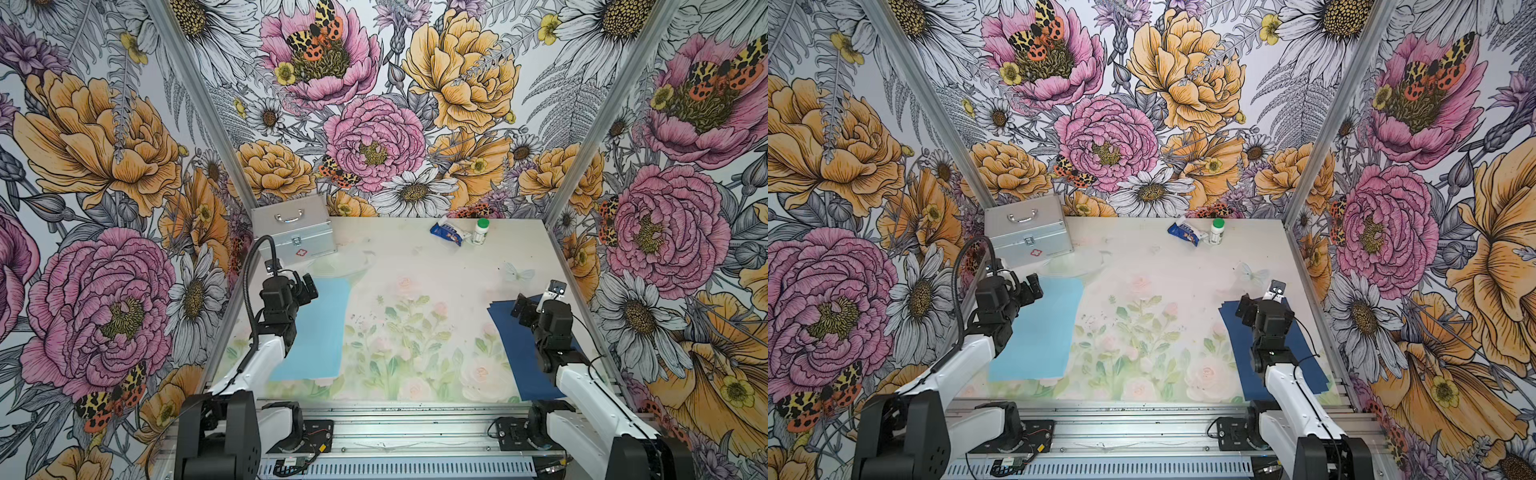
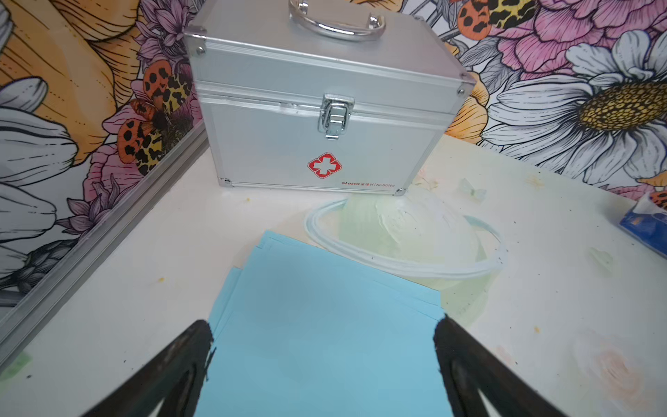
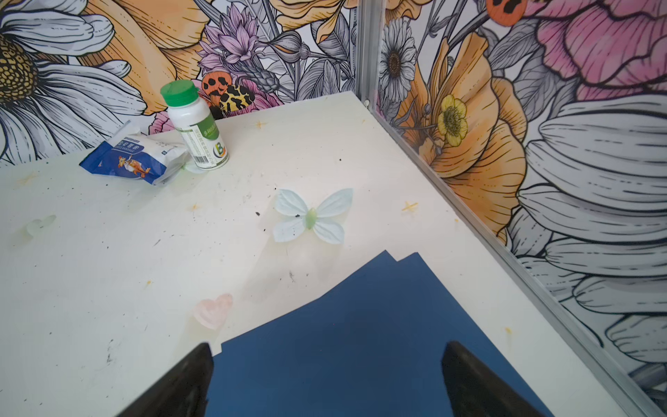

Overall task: Sort the scattered colored papers by color
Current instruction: Reset both arms

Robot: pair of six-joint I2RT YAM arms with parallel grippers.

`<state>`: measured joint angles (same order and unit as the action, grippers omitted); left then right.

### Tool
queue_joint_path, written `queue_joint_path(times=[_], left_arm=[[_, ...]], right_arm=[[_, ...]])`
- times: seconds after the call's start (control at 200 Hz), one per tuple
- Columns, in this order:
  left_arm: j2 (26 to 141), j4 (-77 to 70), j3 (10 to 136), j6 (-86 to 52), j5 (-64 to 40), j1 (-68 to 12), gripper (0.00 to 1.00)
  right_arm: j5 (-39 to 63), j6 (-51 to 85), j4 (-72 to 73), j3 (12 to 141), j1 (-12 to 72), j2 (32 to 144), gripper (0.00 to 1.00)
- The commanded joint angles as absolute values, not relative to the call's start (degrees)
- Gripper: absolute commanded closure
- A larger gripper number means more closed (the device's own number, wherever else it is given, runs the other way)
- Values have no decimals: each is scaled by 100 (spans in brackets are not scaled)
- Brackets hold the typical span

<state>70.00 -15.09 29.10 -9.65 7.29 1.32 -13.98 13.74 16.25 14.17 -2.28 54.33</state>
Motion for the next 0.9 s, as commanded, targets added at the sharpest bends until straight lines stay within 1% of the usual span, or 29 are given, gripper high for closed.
queue_joint_path(times=[0.0,0.06,0.1,0.215,0.33,0.43,0.47,0.525,0.575,0.651,0.821,0.896], left_arm=[[7269,-3424,2651,-507,721,22,2],[7349,-4057,2500,-486,634,24,2],[7417,-4173,2495,-403,530,34,2],[7510,-2844,3081,-152,254,38,2],[7494,-3212,2916,-27,252,50,1],[7620,-2785,2965,-3,78,150,2],[7688,-2934,2828,9,141,149,2],[7802,-3624,2464,-20,348,118,2],[7807,-4266,2196,-65,644,80,1],[7962,-4841,1963,-77,701,89,2],[8960,-6701,1549,-4,852,-15,2],[8745,-6132,1643,32,844,-46,2]], right_arm=[[-1685,1083,3433,1149,-240,5897,1],[-1463,1064,3996,1080,-238,6165,1],[-1353,1093,4447,1026,-230,6363,1],[-1117,911,5200,1120,-226,7025,1],[-968,698,5927,1177,-199,7657,1],[-896,656,6518,1174,-178,8363,1],[-930,656,6932,1122,-177,8670,1],[-970,639,7287,1125,-169,8926,1],[-878,638,7124,1111,-164,8820,0],[-740,568,7036,1208,-159,8860,0],[-531,516,6122,1609,-166,8748,0],[-537,522,5843,1784,-167,8764,0]])
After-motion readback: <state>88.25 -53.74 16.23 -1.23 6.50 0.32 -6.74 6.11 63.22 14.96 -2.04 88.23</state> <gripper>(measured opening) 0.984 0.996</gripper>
